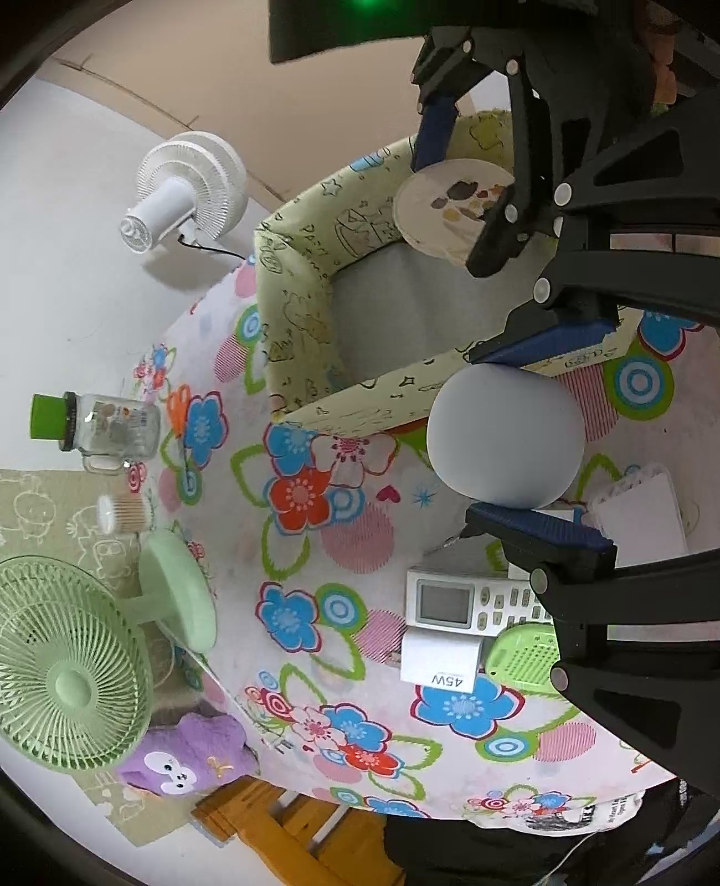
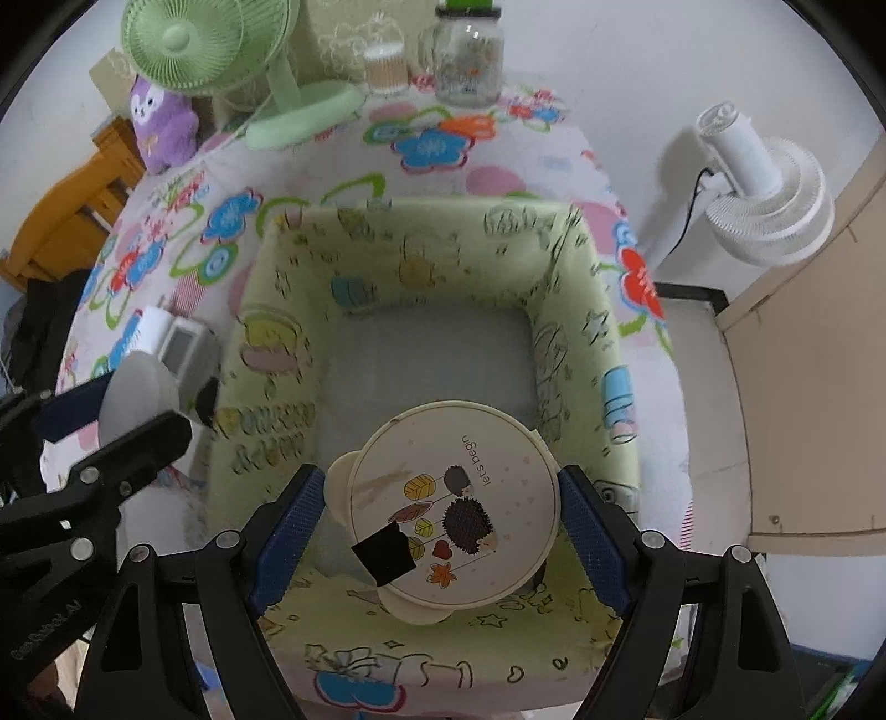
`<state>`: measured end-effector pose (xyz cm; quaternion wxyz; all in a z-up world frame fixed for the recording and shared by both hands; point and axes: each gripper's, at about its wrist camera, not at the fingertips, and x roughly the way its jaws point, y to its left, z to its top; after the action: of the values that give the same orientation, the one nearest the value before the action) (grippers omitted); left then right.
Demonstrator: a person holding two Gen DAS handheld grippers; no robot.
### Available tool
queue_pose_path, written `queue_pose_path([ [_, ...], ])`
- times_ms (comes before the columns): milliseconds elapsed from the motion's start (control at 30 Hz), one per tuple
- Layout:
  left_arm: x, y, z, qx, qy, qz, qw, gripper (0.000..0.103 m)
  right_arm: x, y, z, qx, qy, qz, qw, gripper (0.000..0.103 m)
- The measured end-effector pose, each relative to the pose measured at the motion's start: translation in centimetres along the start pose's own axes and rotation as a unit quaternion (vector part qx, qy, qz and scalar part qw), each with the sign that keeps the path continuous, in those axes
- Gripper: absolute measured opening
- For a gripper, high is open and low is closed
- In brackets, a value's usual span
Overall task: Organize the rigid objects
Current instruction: 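Lower the round container into the fabric box and open the right gripper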
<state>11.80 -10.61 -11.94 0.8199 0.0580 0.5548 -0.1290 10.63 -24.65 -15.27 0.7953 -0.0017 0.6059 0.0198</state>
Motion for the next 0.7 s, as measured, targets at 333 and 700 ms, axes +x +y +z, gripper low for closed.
queue_pose_path([
  [333, 1.1, -0.4, -0.2, -0.022, 0.007, 0.012, 0.9997, 0.051, 2.8, 1.4, -0.1, -0.069, 0.009, -0.003, 0.998, 0.086],
  [700, 0.4, -0.5, -0.6, -0.027, 0.004, 0.013, 0.9995, 0.051, 1.3, 1.0, -0.3, -0.067, 0.008, 0.031, 0.997, 0.095],
])
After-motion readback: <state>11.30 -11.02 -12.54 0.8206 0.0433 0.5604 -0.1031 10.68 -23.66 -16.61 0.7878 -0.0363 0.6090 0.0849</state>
